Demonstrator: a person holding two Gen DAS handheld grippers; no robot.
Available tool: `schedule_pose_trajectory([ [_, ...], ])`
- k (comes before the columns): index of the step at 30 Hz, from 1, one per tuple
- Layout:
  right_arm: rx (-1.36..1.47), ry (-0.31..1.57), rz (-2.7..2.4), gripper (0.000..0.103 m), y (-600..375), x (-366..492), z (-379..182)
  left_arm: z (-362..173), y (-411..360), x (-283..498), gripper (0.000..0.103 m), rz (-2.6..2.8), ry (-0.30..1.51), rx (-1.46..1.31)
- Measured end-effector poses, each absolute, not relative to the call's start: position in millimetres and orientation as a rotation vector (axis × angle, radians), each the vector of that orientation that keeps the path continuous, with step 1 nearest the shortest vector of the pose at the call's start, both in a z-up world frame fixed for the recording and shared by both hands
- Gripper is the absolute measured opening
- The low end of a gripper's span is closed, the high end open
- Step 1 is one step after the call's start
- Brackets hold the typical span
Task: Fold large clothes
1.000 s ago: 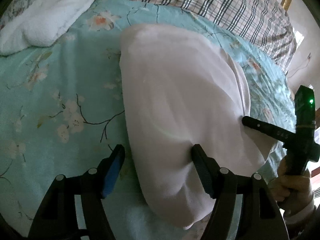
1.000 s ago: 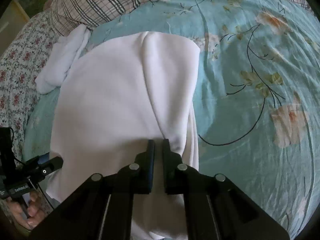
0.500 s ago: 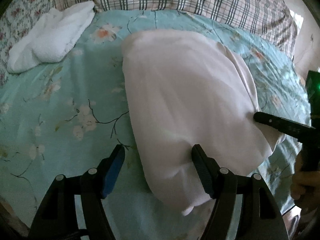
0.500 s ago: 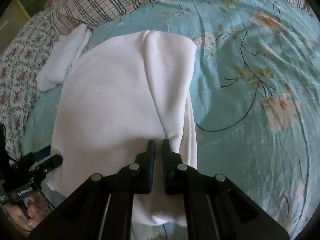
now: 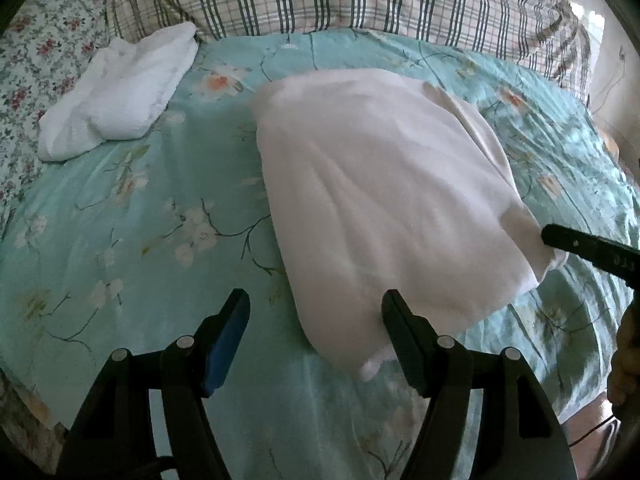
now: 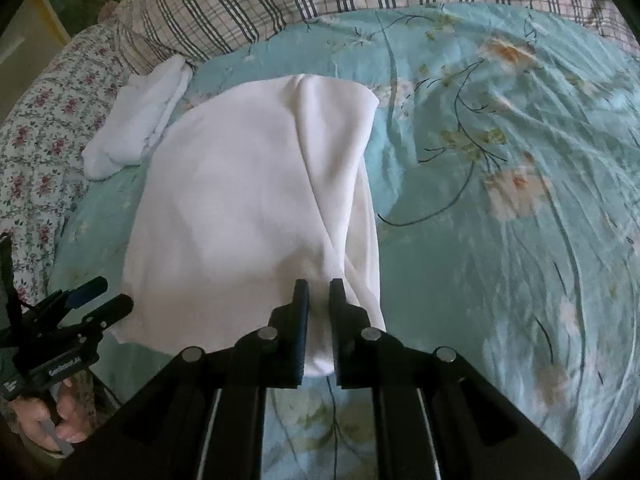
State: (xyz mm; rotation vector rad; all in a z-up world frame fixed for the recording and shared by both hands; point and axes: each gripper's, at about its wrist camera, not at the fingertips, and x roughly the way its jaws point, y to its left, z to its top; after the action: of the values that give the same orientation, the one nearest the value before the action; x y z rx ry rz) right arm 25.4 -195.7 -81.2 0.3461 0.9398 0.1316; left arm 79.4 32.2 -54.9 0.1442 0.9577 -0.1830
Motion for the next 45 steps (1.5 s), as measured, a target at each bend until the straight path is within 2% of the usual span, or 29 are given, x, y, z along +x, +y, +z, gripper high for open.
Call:
schedule_pose_trajectory([
  [4, 0.352, 0.935, 0.136, 0.022, -194.5, 9.3, -78.5, -46.5, 33.8, 67.1, 0.069, -0.185, 0.941, 0.140],
  [10, 0.360, 0.940, 0.146, 0.024, -190.4, -12.3, -81.5, -37.1, 36.1, 50.3, 0.069, -0.180, 0.910, 0.162],
  [19, 0.361, 0.942, 0.152, 0.027, -178.2, -46.5, -87.9, -21.9, 39.9, 18.4, 0.081, -0.167, 0.836, 0.193],
  [23, 0.354, 0.918, 0.156, 0.044, -175.7, -62.1, -83.9, -18.4, 42.5, 2.4, 0.083, -0.160, 0.811, 0.209],
  [28, 0.340, 0.899, 0.173, 0.049, -165.7, -75.9, -76.7, -10.3, 46.9, -14.8, 0.084, -0.154, 0.784, 0.224],
  [33, 0.311, 0.858, 0.201, 0.064, -156.7, -88.2, -57.1, 9.1, 49.3, -25.6, 0.086, -0.145, 0.745, 0.229],
  [38, 0.228, 0.795, 0.226, 0.079, -149.7, -97.1, -25.5, 28.1, 47.9, -30.4, 0.101, -0.138, 0.697, 0.239],
  [45, 0.221, 0.798, 0.232, 0.080, -149.6, -80.1, -23.9, 10.8, 44.0, -5.6, 0.102, -0.124, 0.748, 0.253],
])
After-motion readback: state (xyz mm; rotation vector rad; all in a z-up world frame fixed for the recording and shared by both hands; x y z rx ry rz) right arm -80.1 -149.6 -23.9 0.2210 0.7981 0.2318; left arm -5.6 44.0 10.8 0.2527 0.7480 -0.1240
